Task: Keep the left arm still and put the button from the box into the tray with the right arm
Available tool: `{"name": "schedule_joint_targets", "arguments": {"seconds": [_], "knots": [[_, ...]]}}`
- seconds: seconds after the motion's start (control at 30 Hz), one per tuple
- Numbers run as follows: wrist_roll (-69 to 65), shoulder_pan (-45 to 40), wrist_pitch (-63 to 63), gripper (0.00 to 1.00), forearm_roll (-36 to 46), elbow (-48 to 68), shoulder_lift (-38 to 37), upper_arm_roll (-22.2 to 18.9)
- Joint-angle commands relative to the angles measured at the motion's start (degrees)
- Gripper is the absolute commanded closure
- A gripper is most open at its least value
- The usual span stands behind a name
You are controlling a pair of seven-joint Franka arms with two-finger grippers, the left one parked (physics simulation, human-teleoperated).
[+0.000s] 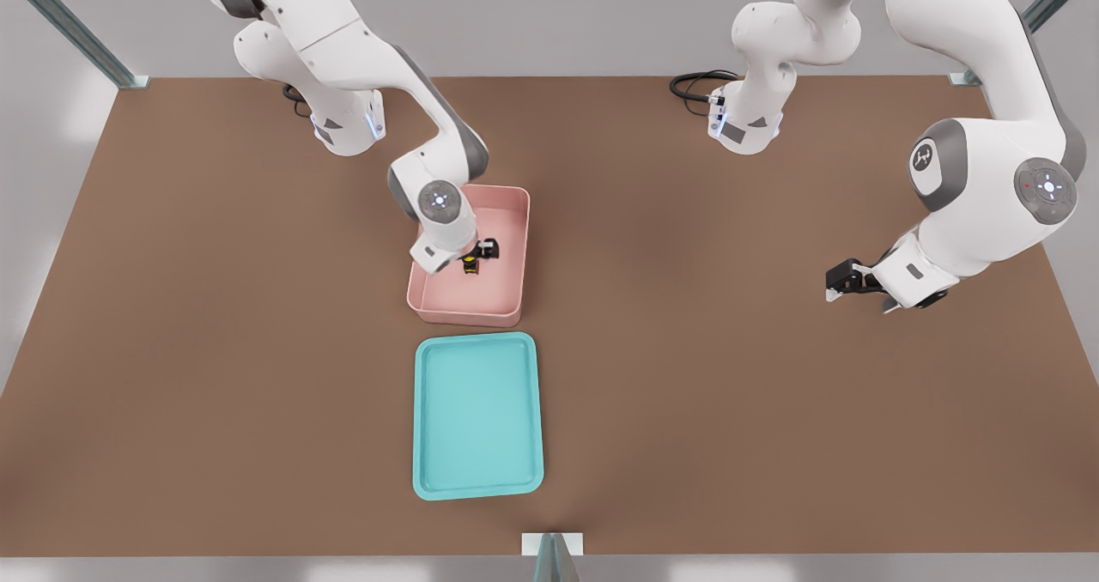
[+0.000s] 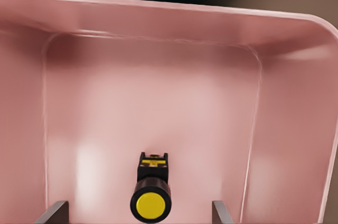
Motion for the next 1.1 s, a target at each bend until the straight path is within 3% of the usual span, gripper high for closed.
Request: {"name": "schedule_joint_targets", "arguments": {"seconds": [0.0,0.63,0.87,0.93,1.07], "knots": [[5.24,0.01,3.17,0.00,0.06,0.11,0.94,0.00],[4.62,1.41,4.40,0.01,0.06,-2.44,2.44,0.00],[4.54,0.62,4.84,0.23,-0.02,-3.31,2.88,0.00],[4.62,0.71,5.45,0.24,0.06,-3.23,3.23,0.00],[5.24,0.80,5.45,0.38,0.50,-2.87,3.49,-0.09]]}}
